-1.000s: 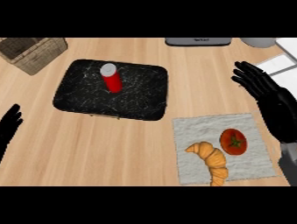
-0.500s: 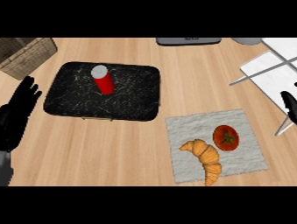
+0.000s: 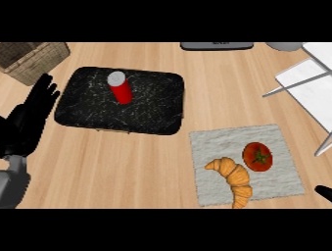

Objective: Pick the tomato from the placemat and place it in the tiered shelf

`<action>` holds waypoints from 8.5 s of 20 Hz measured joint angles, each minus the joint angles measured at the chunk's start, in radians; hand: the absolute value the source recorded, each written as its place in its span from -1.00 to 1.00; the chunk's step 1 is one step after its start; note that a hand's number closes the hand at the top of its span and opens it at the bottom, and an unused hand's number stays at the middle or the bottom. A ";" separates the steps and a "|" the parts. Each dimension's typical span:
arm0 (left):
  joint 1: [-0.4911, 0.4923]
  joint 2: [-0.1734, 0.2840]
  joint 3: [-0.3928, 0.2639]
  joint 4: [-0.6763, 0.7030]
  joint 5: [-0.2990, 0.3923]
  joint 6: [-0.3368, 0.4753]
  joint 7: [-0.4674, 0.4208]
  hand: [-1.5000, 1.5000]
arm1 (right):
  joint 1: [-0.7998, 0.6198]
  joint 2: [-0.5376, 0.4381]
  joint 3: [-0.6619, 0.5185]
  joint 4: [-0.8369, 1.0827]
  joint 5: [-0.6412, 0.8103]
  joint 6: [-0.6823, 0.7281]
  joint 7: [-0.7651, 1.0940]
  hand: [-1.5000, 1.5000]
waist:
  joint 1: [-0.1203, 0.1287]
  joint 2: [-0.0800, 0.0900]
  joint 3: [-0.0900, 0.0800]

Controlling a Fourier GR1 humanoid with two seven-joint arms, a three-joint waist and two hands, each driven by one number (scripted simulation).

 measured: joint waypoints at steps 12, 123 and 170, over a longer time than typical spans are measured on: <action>-0.042 -0.015 -0.018 -0.008 -0.016 0.005 0.028 0.00 | 0.126 -0.422 0.061 -0.188 0.503 0.005 0.591 -1.00 | 0.031 0.011 -0.006; -0.026 -0.160 0.134 -0.036 -0.170 -0.119 0.086 0.00 | -0.644 0.508 0.074 -0.336 1.353 0.735 0.968 1.00 | 0.015 0.003 0.004; -0.056 -0.201 0.162 -0.029 -0.208 -0.152 0.098 0.00 | -0.744 -0.211 -0.827 0.913 0.606 0.546 0.068 -1.00 | 0.034 0.006 0.003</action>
